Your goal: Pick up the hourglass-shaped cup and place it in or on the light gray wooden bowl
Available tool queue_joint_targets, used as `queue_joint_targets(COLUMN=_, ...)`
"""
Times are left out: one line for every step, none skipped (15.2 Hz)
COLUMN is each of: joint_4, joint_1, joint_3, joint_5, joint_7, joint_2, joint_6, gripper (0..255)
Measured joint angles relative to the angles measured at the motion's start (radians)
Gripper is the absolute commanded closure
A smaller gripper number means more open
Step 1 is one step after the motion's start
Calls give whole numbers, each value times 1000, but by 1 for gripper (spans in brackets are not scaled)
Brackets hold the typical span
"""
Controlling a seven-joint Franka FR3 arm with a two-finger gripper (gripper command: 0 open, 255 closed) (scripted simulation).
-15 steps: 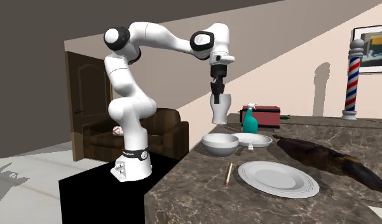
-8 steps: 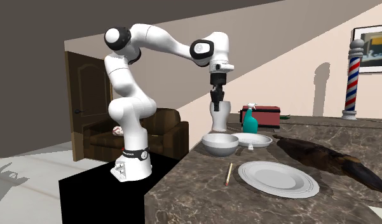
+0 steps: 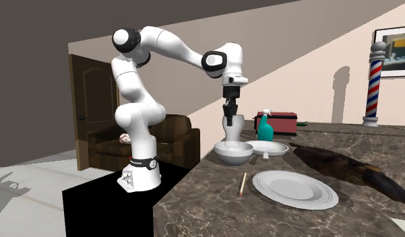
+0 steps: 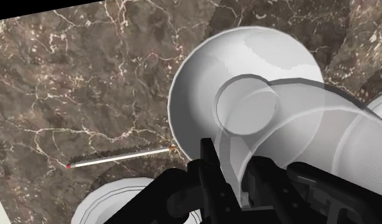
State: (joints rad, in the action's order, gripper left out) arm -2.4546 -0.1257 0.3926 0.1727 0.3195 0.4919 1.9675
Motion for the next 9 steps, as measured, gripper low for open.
queue_joint_targets(joint_4=-2, joint_1=0, joint_3=0, joint_5=0, joint_7=0, joint_2=0, joint_6=2, gripper=255)
queue_joint_targets(joint_4=-3, joint_1=0, joint_3=0, joint_5=0, joint_7=0, joint_2=-1, joint_6=4, gripper=255)
queue_joint_targets(joint_4=-4, joint_1=0, joint_3=0, joint_5=0, joint_7=0, joint_2=-1, joint_6=5, gripper=255)
queue_joint_targets(joint_4=-4, joint_1=0, joint_3=0, joint_5=0, joint_7=0, joint_2=-1, joint_6=5, gripper=255)
queue_joint_targets(joint_4=-4, joint_1=0, joint_3=0, joint_5=0, joint_7=0, joint_2=-1, joint_6=5, gripper=255)
queue_joint_targets(joint_4=-4, joint_1=0, joint_3=0, joint_5=0, joint_7=0, joint_2=-1, joint_6=5, gripper=0)
queue_joint_targets(joint_4=-4, joint_1=0, joint_3=0, joint_5=0, joint_7=0, joint_2=-1, joint_6=6, gripper=0)
queue_joint_targets(joint_4=-4, joint_1=0, joint_3=0, joint_5=0, joint_7=0, joint_2=-1, joint_6=6, gripper=0)
queue_joint_targets(joint_4=-4, joint_1=0, joint_3=0, joint_5=0, joint_7=0, joint_2=-1, joint_6=6, gripper=0)
